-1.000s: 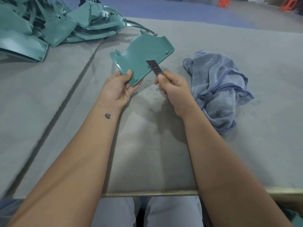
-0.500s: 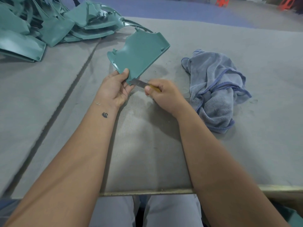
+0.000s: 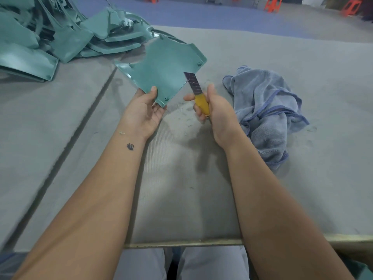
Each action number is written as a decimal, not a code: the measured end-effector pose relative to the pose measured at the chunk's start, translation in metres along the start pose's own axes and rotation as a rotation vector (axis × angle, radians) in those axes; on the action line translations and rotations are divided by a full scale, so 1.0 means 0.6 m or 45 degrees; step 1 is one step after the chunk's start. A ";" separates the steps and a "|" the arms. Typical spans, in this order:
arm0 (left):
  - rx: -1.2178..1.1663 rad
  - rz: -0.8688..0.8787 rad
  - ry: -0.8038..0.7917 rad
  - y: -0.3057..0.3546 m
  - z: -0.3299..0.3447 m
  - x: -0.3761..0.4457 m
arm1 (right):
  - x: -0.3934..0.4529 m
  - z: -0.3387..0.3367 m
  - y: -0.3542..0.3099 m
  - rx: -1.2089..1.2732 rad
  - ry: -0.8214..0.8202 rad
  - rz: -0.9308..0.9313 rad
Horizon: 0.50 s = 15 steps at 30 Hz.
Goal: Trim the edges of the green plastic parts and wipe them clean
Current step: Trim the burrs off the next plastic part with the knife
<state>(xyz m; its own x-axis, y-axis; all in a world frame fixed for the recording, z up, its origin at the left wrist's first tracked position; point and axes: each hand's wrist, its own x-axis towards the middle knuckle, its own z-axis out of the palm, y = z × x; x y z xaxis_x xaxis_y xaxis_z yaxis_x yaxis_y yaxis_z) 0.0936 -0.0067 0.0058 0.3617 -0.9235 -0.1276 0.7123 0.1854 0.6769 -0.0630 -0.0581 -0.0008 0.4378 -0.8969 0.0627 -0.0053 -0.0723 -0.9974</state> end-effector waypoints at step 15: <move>-0.150 -0.082 -0.130 0.003 0.008 -0.010 | -0.022 0.022 -0.001 -0.006 -0.357 -0.178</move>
<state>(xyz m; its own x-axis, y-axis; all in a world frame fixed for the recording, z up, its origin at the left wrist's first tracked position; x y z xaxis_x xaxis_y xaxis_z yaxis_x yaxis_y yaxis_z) 0.0901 -0.0025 0.0113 0.2544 -0.9629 -0.0896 0.7997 0.1574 0.5793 -0.0572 -0.0406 -0.0014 0.6657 -0.7227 0.1861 0.0686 -0.1890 -0.9796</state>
